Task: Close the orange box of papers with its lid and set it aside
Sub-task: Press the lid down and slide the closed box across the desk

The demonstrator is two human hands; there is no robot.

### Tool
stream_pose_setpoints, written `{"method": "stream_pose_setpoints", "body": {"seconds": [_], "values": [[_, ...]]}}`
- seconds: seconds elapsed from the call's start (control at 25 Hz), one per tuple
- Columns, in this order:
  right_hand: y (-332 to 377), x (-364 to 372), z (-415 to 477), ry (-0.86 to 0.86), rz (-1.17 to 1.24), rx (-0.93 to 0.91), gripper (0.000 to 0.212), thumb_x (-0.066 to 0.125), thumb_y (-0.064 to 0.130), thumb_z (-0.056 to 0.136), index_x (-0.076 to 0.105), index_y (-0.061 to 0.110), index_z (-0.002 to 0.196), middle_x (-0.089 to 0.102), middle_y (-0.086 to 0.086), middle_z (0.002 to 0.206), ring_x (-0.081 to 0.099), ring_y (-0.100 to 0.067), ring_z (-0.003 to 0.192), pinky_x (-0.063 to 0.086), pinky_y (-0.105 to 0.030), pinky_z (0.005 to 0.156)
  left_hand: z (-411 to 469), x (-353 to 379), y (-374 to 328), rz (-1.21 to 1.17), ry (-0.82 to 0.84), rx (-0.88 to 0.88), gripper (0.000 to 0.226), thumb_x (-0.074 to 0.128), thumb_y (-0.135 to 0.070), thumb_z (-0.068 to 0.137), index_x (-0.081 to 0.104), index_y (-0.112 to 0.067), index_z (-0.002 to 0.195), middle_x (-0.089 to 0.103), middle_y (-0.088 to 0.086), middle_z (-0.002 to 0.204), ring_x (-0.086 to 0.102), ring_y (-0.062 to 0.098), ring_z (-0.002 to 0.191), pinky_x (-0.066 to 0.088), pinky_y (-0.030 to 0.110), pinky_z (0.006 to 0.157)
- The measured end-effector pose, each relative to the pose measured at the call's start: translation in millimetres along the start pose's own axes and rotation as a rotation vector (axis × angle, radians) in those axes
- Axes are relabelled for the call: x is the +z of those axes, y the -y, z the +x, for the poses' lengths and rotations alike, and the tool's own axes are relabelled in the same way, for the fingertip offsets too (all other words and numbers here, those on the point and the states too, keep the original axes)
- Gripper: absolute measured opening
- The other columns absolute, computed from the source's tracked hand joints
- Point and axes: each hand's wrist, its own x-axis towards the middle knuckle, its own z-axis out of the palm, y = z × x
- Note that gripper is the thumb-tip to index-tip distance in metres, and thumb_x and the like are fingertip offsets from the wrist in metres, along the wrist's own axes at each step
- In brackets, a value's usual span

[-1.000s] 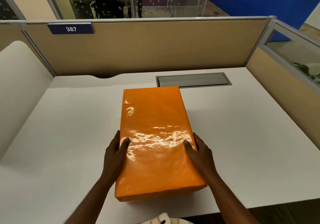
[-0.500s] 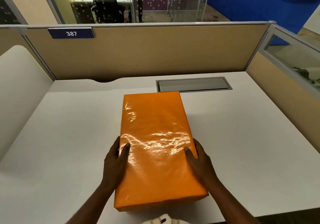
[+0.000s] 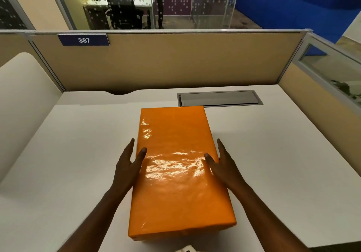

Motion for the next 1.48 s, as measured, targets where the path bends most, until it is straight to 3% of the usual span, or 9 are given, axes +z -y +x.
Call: {"method": "stream_pose_setpoints", "body": {"seconds": [0.12,0.2,0.36,0.76,1.12,1.24,1.36,1.48], "values": [[16.9,5.7,31.2,-0.029,-0.139,-0.101,0.075,0.04,0.054,0.091,0.001,0.028,0.15,0.005,-0.002,0.161,0.018,-0.032,0.146,0.026,-0.05,0.113,29.6,4.0,-8.3,-0.01,0.041,-0.005,0.08,0.046,-0.068,0.08,0.022,-0.033,0.148,0.033,0.008,0.154,0.039,0.034,0.136,0.033,0.055,0.107],[25.5,6.9,49.7,-0.034,-0.186,-0.13,0.076,0.04,0.054,0.091,0.001,0.027,0.15,-0.003,-0.002,0.162,0.015,-0.032,0.146,0.025,-0.05,0.113,46.1,7.0,-11.0,-0.048,0.079,-0.041,0.07,0.048,-0.056,0.087,0.021,-0.034,0.148,0.034,0.008,0.154,0.042,0.035,0.133,0.036,0.053,0.105],[38.5,7.4,77.2,-0.011,-0.198,-0.15,0.078,0.04,0.055,0.091,0.001,0.023,0.151,-0.006,-0.002,0.161,0.014,-0.033,0.146,0.023,-0.05,0.114,59.4,10.6,-10.9,-0.069,0.088,-0.057,0.069,0.047,-0.055,0.088,0.019,-0.036,0.148,0.032,0.006,0.155,0.043,0.034,0.132,0.037,0.052,0.104],[32.8,18.8,89.5,-0.083,-0.297,-0.153,0.08,0.038,0.06,0.089,0.005,0.022,0.151,0.009,-0.003,0.161,0.028,-0.032,0.142,0.031,-0.048,0.111,67.2,22.6,-2.6,-0.08,0.015,-0.046,0.062,0.043,-0.047,0.094,0.018,-0.034,0.148,0.043,0.008,0.148,0.054,0.033,0.121,0.045,0.047,0.098],[34.3,19.8,90.5,-0.1,-0.318,-0.158,0.079,0.036,0.061,0.09,0.004,0.023,0.151,0.009,-0.002,0.161,0.029,-0.033,0.142,0.032,-0.048,0.11,69.6,24.6,0.0,-0.133,0.042,-0.03,0.062,0.043,-0.047,0.094,0.017,-0.032,0.149,0.041,0.006,0.15,0.051,0.033,0.125,0.044,0.047,0.099],[34.8,17.4,89.9,-0.079,-0.295,-0.156,0.078,0.037,0.059,0.09,0.004,0.023,0.151,0.009,-0.002,0.161,0.026,-0.032,0.143,0.029,-0.049,0.111,65.6,23.5,-2.4,-0.134,0.009,0.006,0.061,0.046,-0.048,0.093,0.028,-0.027,0.147,0.046,0.006,0.146,0.052,0.031,0.124,0.042,0.047,0.101],[38.9,10.7,86.2,-0.042,-0.142,-0.109,0.078,0.046,0.053,0.09,0.01,0.02,0.151,0.019,-0.006,0.159,0.029,-0.034,0.141,0.03,-0.05,0.111,56.4,21.1,-6.2,-0.003,-0.15,0.066,0.055,0.05,-0.051,0.089,0.049,-0.019,0.134,0.058,0.009,0.134,0.055,0.028,0.119,0.04,0.04,0.098],[44.9,-1.4,77.6,-0.192,0.063,-0.036,0.075,0.056,0.046,0.088,0.021,0.014,0.146,0.033,-0.013,0.153,0.038,-0.037,0.135,0.038,-0.049,0.105,45.4,15.8,-12.1,0.002,-0.244,0.079,0.055,0.046,-0.05,0.092,0.054,-0.01,0.128,0.058,0.015,0.133,0.053,0.029,0.121,0.035,0.033,0.097]]}}
